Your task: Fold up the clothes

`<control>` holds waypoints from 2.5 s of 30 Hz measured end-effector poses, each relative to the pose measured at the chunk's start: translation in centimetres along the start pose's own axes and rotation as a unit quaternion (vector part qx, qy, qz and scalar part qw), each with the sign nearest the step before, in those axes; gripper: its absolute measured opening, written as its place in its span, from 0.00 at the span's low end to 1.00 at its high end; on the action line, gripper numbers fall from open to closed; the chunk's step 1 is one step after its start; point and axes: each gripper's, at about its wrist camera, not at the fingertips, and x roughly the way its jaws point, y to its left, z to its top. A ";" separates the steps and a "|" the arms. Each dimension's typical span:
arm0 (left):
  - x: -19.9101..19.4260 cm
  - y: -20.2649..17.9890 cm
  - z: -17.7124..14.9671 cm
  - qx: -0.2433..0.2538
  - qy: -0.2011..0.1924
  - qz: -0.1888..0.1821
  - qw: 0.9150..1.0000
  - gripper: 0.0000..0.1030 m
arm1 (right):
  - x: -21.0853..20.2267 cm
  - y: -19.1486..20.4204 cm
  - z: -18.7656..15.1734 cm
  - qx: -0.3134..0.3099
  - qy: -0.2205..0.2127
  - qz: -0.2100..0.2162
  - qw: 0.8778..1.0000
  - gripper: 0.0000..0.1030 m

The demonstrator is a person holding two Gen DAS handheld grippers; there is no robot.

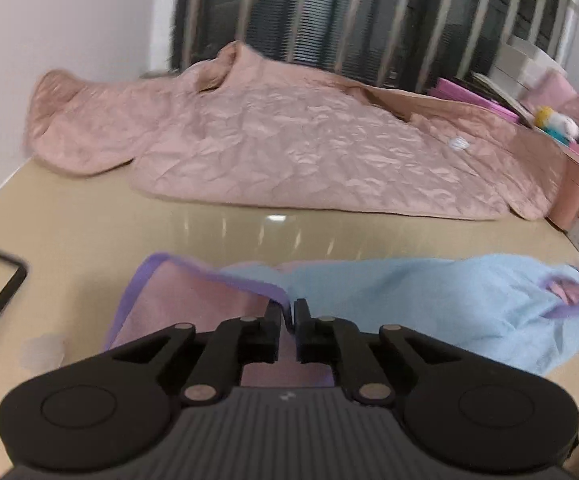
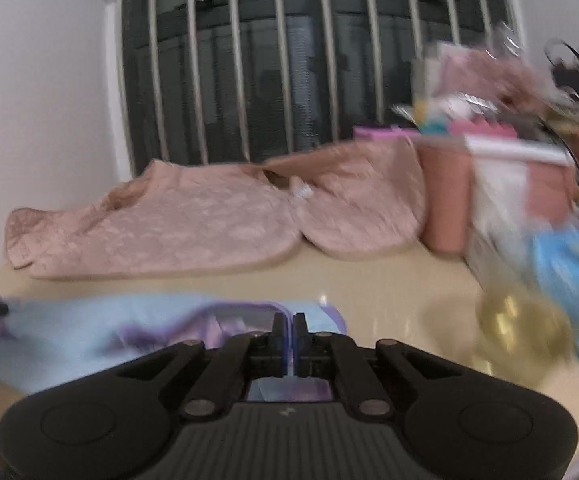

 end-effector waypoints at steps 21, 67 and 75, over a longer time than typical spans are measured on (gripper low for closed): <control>2.0 3.6 1.6 -0.073 -0.014 -0.025 0.997 0.01 | 6.6 6.8 3.1 -0.025 0.046 0.076 0.996 0.17; 1.7 -9.5 -3.4 0.110 -0.030 0.017 0.993 0.37 | 2.4 2.0 -4.8 -0.009 -0.083 -0.106 0.991 0.58; 1.5 -9.8 -3.7 0.118 -0.038 0.021 0.992 0.39 | 2.5 5.0 -5.0 -0.091 -0.100 -0.104 0.985 0.10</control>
